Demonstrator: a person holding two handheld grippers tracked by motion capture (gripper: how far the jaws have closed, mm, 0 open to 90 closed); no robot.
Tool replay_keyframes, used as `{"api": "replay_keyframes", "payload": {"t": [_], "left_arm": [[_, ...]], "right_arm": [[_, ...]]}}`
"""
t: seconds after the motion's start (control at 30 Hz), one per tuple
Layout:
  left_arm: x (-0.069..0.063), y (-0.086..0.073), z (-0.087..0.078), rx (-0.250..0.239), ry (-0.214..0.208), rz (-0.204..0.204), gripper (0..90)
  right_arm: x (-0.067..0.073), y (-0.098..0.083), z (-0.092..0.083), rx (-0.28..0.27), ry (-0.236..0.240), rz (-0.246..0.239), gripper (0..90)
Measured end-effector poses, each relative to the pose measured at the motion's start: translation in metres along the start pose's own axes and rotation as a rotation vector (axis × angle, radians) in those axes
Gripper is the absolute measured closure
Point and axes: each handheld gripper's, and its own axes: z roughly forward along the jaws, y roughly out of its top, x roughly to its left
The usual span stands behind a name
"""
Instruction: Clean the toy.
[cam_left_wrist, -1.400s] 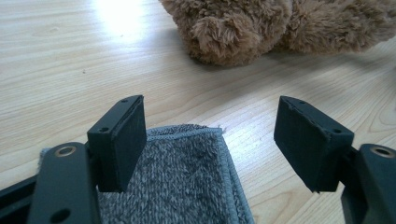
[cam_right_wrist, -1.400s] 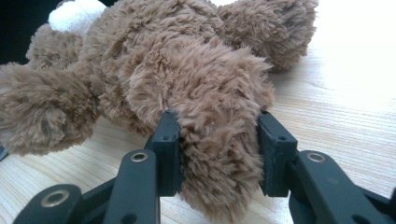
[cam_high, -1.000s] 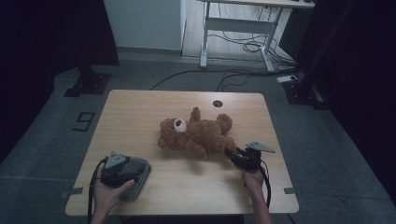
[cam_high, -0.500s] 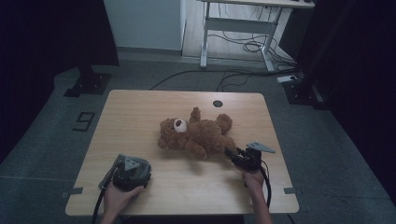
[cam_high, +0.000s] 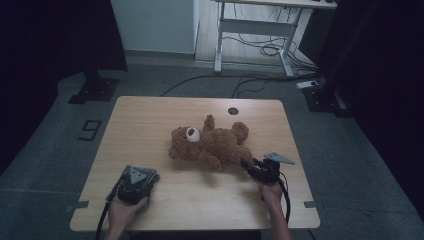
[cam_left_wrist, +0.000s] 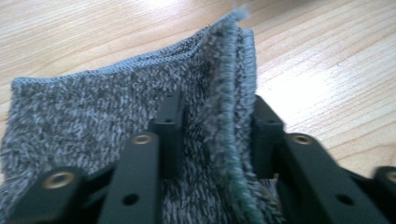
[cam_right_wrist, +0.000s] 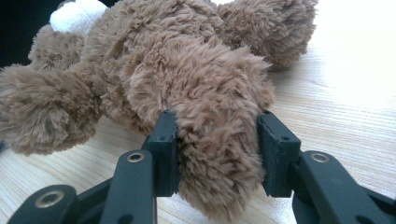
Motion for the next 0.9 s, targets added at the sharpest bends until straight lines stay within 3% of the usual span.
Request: {"api": "replay_keyframes", "payload": {"t": [0.13,0.27,0.3,0.63,0.9], "left_arm": [[0.001,0.0,-0.001,-0.017,-0.013,-0.01,73.6],[0.003,0.0,-0.003,-0.039,-0.054,-0.027,78.0],[0.003,0.002,-0.005,-0.062,-0.085,-0.037,78.5],[0.008,0.009,-0.033,-0.26,-0.199,-0.109,80.2],[0.002,0.018,-0.049,-0.331,-0.208,-0.087,80.1]], "right_arm": [[0.0,0.0,0.0,0.001,0.001,-0.001,56.4],[-0.001,0.0,0.0,0.001,0.002,-0.001,56.3],[-0.001,0.0,0.0,0.001,0.003,-0.002,56.3],[-0.001,0.0,-0.001,0.001,0.004,-0.003,56.1],[-0.002,0.001,-0.001,-0.004,0.009,0.002,55.9]]}}
